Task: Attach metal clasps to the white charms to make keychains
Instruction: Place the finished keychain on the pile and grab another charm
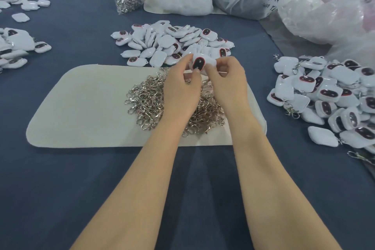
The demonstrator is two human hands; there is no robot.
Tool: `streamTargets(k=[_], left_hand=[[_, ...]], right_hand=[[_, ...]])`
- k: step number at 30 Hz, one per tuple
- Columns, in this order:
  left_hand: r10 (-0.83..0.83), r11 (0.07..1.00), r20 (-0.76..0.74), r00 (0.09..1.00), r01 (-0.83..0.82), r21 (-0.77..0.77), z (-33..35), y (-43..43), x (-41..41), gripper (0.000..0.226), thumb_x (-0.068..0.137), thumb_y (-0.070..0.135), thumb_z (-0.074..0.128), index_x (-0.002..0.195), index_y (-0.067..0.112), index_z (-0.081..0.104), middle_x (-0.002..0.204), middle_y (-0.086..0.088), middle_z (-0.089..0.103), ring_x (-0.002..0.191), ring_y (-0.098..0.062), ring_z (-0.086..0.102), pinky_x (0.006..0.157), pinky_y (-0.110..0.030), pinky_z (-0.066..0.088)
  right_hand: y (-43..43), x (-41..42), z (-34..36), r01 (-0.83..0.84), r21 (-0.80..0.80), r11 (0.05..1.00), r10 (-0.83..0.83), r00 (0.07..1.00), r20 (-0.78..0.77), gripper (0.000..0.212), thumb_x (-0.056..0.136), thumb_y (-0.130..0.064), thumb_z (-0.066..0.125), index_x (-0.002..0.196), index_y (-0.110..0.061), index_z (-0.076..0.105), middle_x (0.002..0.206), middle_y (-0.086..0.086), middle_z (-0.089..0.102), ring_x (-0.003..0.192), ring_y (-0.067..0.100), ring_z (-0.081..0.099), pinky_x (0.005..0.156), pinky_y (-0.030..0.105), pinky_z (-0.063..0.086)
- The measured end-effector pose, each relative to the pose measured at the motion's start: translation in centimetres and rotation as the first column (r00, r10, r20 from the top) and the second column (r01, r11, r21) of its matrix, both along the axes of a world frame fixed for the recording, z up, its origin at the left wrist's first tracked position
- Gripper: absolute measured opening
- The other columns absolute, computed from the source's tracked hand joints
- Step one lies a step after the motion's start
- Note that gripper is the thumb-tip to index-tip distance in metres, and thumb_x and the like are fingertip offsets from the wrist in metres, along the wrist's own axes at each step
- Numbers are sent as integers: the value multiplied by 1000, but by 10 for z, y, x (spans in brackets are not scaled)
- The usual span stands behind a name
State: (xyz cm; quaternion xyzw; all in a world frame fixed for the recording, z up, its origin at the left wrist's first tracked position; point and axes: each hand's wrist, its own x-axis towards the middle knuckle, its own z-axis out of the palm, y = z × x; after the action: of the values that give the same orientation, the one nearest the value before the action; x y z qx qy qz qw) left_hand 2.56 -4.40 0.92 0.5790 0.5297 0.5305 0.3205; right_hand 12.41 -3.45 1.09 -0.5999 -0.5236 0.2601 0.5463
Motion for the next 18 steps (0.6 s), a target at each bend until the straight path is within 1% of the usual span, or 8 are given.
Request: streamTargets(k=[3, 6, 8, 10, 13, 15, 16, 18], left_hand=[[-54, 998, 18, 998, 55, -13, 7, 2, 29, 31, 98, 25, 49, 126, 15, 56, 110, 7, 61, 95, -4, 58, 85, -17, 45], [-118, 991, 55, 991, 121, -49, 13, 2, 67, 28, 97, 24, 49, 122, 13, 58, 96, 10, 59, 84, -2, 54, 79, -15, 41], [-168, 979, 104, 980, 178, -103, 16, 1, 94, 29, 97, 26, 50, 122, 13, 57, 99, 7, 60, 89, -6, 56, 81, -17, 40], [-218, 958, 154, 964, 242, -156, 18, -1, 121, 30, 97, 30, 50, 122, 14, 56, 102, 5, 62, 99, -10, 59, 88, -23, 44], [-317, 914, 156, 936, 345, -212, 20, -7, 156, 35, 98, 38, 43, 118, 14, 58, 109, 1, 64, 106, -16, 58, 94, -33, 45], [-399, 875, 138, 907, 421, -240, 20, -11, 173, 38, 99, 41, 36, 103, 16, 64, 103, 1, 65, 104, -18, 58, 88, -32, 44], [-433, 855, 122, 893, 449, -258, 19, -12, 179, 40, 100, 42, 32, 89, 21, 65, 99, 0, 65, 104, -20, 58, 86, -32, 43], [-476, 827, 79, 876, 476, -300, 17, -13, 186, 46, 101, 45, 26, 70, 31, 58, 102, -3, 65, 106, -23, 57, 88, -33, 43]], right_hand=[[-4, 20, 5, 119, 24, 993, -119, 993, -11, 17, 90, -24, 60, 106, -24, 52, 85, -14, 57, 75, -1, 56, 66, 8, 41], [-11, 45, 8, 296, 83, 952, -293, 955, -44, 20, 90, -22, 59, 108, -21, 52, 87, -9, 59, 77, 5, 57, 66, 8, 40], [-16, 65, 8, 399, 118, 909, -396, 917, -54, 17, 90, -21, 57, 105, -20, 51, 97, -3, 62, 82, 9, 59, 71, 14, 44], [-20, 87, 8, 479, 141, 866, -479, 877, -38, 15, 90, -19, 57, 103, -20, 49, 103, -2, 61, 87, 14, 60, 79, 26, 48], [-26, 115, 7, 567, 158, 809, -575, 818, 11, 23, 89, -13, 54, 112, -9, 53, 113, 5, 60, 102, 22, 57, 90, 35, 44], [-27, 128, 4, 625, 139, 768, -637, 768, 62, 31, 89, -9, 52, 120, -6, 53, 122, 6, 55, 113, 21, 49, 96, 29, 40], [-28, 134, 1, 631, 128, 765, -641, 765, 59, 33, 91, -8, 50, 124, -8, 52, 126, 4, 51, 116, 16, 45, 95, 20, 37], [-28, 143, -2, 626, 109, 772, -632, 774, 28, 27, 96, -11, 46, 121, -12, 55, 124, -5, 49, 111, 4, 40, 83, 2, 32]])
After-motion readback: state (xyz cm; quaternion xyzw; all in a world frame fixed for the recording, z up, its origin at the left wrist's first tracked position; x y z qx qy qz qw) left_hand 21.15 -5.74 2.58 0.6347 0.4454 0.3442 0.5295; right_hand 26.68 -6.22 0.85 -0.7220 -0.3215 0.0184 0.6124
